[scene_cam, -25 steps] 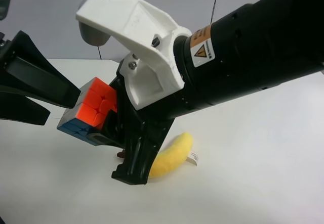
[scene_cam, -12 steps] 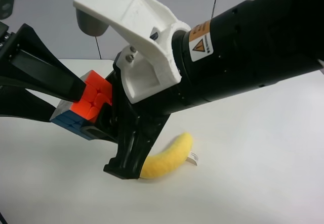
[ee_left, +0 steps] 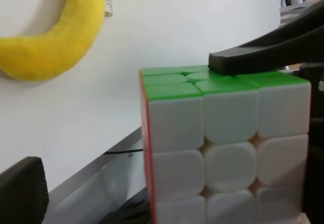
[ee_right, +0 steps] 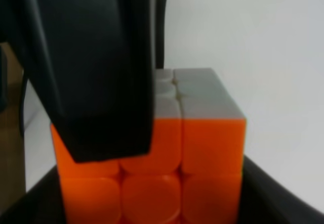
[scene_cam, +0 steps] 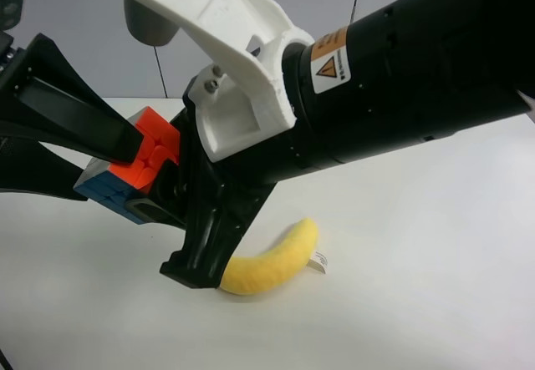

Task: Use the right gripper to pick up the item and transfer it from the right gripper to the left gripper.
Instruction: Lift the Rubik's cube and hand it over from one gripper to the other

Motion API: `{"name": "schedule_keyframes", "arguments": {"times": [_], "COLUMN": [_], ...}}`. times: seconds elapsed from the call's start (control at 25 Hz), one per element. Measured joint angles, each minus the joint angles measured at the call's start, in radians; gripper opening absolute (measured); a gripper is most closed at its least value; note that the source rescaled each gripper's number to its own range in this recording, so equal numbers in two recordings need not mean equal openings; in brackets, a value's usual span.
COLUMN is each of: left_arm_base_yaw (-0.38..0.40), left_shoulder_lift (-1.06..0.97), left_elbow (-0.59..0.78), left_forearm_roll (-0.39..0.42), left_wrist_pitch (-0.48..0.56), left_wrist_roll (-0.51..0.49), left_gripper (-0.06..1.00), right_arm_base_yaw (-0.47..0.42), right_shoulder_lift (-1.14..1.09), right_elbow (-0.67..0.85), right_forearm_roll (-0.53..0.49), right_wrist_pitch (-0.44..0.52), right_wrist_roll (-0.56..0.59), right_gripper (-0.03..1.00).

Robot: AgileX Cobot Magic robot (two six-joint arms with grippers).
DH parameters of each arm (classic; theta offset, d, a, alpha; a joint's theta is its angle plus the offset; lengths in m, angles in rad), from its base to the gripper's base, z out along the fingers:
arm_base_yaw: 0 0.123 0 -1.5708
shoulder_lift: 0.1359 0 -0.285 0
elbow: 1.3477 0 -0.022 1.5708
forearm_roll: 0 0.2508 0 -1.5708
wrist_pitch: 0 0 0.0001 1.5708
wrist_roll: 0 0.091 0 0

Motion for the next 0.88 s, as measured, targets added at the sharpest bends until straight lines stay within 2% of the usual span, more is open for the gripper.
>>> {"name": "schedule_keyframes", "arguments": {"times": [0.36, 0.88], "left_arm_base_yaw": [0.000, -0.001], "left_shoulder_lift": [0.034, 0.034], "left_elbow": [0.000, 0.000], "left_forearm_roll": [-0.051, -0.056], "left_wrist_pitch": [-0.008, 0.019], "left_wrist_roll": [0.022, 0.021], "left_gripper": [1.00, 1.00], "right_arm_base_yaw": [0.000, 0.000], "right_shoulder_lift": [0.000, 0.000], "right_elbow": [0.000, 0.000], "right_forearm_roll": [0.001, 0.001], "right_wrist_pitch": [-0.002, -0.013], "right_wrist_roll": [0.000, 0.000], "right_gripper": [0.01, 0.01]}}
